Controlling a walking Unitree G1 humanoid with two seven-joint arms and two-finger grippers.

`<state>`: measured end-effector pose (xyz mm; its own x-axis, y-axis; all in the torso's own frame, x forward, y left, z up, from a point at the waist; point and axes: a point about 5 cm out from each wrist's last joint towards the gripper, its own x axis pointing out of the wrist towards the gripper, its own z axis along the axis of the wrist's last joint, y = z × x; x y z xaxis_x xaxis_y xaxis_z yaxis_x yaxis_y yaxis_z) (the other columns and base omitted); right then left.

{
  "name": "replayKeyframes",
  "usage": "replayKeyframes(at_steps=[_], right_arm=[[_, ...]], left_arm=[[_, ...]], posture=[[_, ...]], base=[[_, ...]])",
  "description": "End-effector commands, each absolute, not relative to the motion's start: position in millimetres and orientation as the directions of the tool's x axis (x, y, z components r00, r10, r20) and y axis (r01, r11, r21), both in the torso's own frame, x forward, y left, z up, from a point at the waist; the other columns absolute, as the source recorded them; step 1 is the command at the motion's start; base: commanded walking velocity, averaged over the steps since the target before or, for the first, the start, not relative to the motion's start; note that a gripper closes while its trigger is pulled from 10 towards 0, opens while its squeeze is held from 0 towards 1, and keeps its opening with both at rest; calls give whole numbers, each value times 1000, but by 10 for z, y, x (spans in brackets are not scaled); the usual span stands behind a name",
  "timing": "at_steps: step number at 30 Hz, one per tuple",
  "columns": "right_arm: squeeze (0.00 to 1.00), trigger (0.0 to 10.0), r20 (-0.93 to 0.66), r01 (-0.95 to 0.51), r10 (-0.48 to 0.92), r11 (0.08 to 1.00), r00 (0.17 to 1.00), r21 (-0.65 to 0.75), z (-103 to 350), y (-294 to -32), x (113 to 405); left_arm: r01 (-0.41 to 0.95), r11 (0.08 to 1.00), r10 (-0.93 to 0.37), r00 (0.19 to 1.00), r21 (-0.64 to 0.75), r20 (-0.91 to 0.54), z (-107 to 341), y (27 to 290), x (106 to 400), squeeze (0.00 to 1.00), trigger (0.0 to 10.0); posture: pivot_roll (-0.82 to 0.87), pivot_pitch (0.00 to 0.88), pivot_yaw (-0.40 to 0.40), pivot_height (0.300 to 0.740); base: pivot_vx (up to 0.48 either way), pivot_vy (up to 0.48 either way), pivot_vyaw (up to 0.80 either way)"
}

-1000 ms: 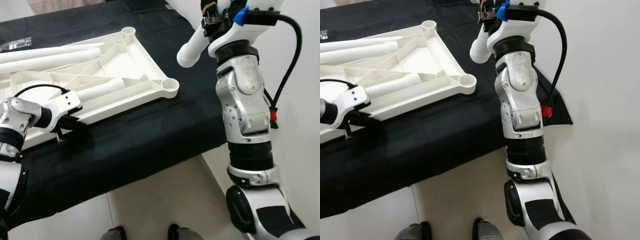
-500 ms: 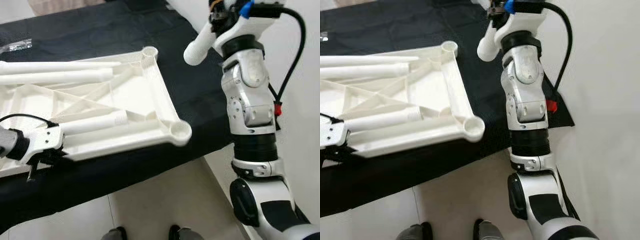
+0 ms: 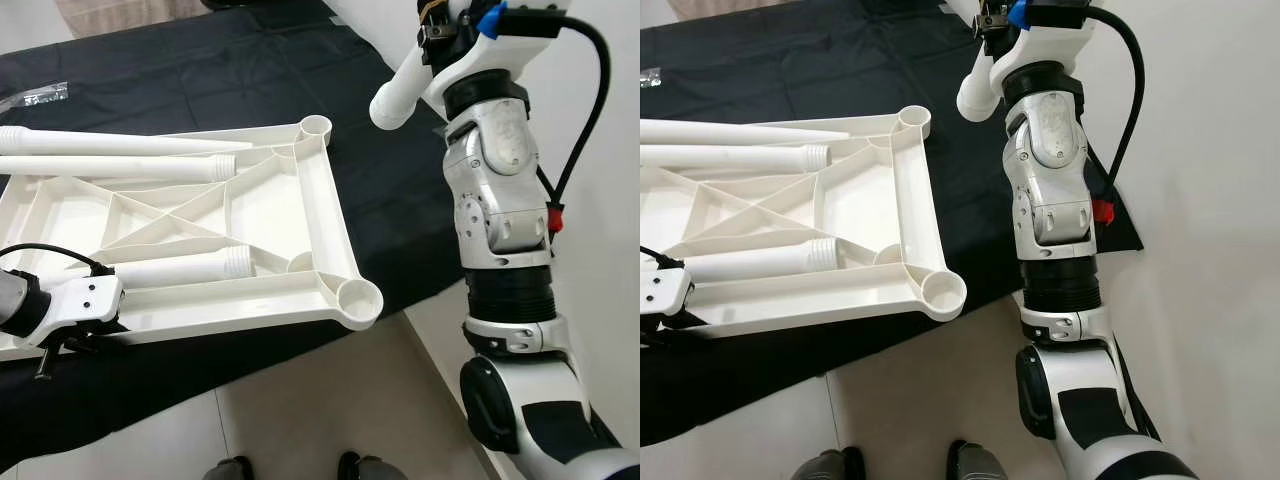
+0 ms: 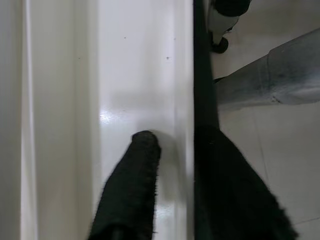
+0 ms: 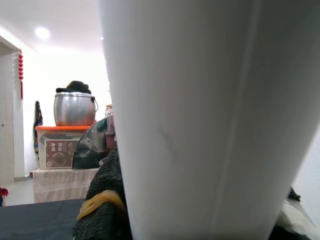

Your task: Building children table

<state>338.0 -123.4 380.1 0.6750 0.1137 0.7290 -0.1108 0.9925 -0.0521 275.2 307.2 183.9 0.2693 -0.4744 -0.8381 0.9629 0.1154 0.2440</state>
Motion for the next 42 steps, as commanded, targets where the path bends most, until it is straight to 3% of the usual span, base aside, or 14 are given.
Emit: replayKeyframes(at_steps=[1,2,13,26,28,29,30,32,33,34,35,37,39,42], right_arm=[[0,10000,751,-108,117,992,649,-62,3856,-1238,3357],[0,10000,750,-108,118,992,651,-62,3852,-1239,3362],[0,10000,748,-108,114,992,653,-57,3841,-1242,3382],[0,10000,746,-107,117,992,655,-61,3836,-1243,3410],[0,10000,747,-106,116,992,655,-62,3837,-1246,3412],[0,10000,746,-105,116,992,656,-62,3834,-1250,3417],[0,10000,746,-105,116,992,656,-62,3834,-1250,3417],[0,10000,726,-125,127,991,676,-56,3822,-1279,3461],[0,10000,726,-125,127,991,676,-56,3822,-1279,3461],[0,10000,704,-142,133,989,698,-46,3830,-1340,3514],[0,10000,704,-142,133,989,698,-46,3830,-1340,3514],[0,10000,671,-162,139,986,728,-28,3860,-1475,3589],[0,10000,671,-162,139,986,728,-28,3860,-1475,3589],[0,10000,673,-183,134,983,728,2,3893,-1658,3573]], left_arm=[[976,126,-421,217,180,-881,1649,3102,2710,1000,10000],[973,128,-424,229,192,-876,1690,3087,2740,0,10000],[969,150,-439,242,195,-865,2085,3024,2916,0,10000],[971,200,-634,228,128,-739,2510,2775,3044,0,10000],[961,218,-654,275,172,-705,2582,2735,3101,0,10000],[928,266,-682,373,261,-629,2705,2683,3205,0,10000],[928,266,-682,373,261,-629,2705,2683,3205,0,10000],[775,443,-725,606,451,-329,3073,2508,3462,0,10000],[775,443,-725,606,451,-329,3073,2508,3462,0,10000],[673,560,-710,691,483,-138,3257,2393,3563,0,10000],[673,560,-710,691,483,-138,3257,2393,3563,0,10000],[536,684,-660,743,495,109,3455,2187,3612,0,10000],[536,684,-660,743,495,109,3455,2187,3612,0,10000],[431,775,-587,762,463,273,3484,1909,3555,0,10000]], posture=[[67,220,-30,740],[67,218,-31,740],[72,213,-33,740],[73,207,-31,740],[72,207,-29,740],[77,202,-26,740],[77,202,-26,740],[87,194,-31,740],[87,194,-31,740],[86,187,-38,740],[86,187,-38,740],[74,175,-30,740],[74,175,-30,740],[76,161,-24,740]], base=[[0,0,0],[0,0,0],[0,0,0],[0,0,0],[0,0,0],[0,0,0],[0,0,0],[0,0,0],[0,0,0],[0,0,0],[0,0,0],[0,0,0],[0,0,0],[0,0,0]])
